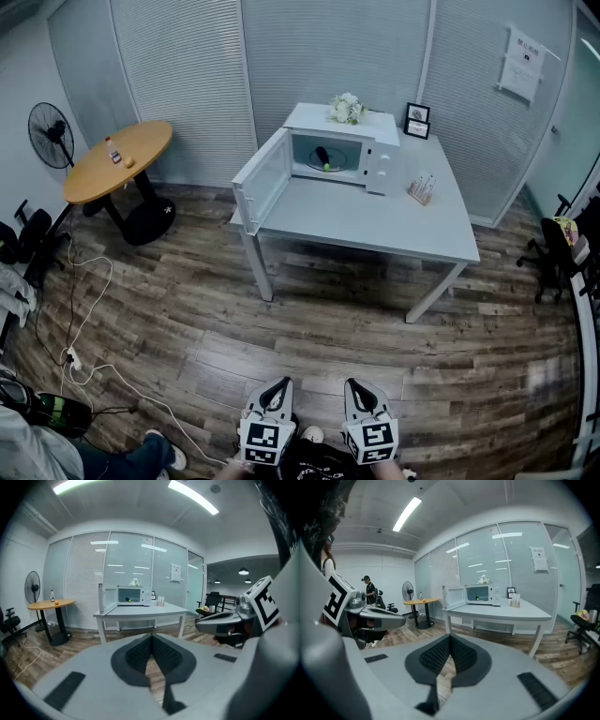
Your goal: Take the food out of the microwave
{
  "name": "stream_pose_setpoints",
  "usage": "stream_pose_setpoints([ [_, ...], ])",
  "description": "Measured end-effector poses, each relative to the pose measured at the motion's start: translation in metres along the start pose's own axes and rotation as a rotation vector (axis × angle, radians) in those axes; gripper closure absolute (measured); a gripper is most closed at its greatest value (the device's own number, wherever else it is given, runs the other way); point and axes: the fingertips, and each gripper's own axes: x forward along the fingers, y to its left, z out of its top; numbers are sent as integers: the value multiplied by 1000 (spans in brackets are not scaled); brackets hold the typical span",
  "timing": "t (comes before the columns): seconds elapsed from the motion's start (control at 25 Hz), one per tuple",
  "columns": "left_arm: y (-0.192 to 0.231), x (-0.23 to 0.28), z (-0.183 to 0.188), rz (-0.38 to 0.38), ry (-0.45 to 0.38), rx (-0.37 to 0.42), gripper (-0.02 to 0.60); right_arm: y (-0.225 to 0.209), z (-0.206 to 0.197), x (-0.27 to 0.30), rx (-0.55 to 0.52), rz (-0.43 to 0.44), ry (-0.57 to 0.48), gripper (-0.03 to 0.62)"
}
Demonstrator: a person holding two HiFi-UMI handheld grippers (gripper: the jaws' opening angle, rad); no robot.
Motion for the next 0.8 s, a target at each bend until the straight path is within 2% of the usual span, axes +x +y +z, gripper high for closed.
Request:
stream_pose_setpoints([
  [0.2,21,4,7,-5,-15,-33,574,-1,10,10,-6,-38,-6,591],
  [0.52,44,28,23,-32,-37,-18,574,-16,34,33,60,-104,-66,591],
  [0.8,76,56,33,-41,-47,-25,574,-18,47,67,58,-127,-55,589],
])
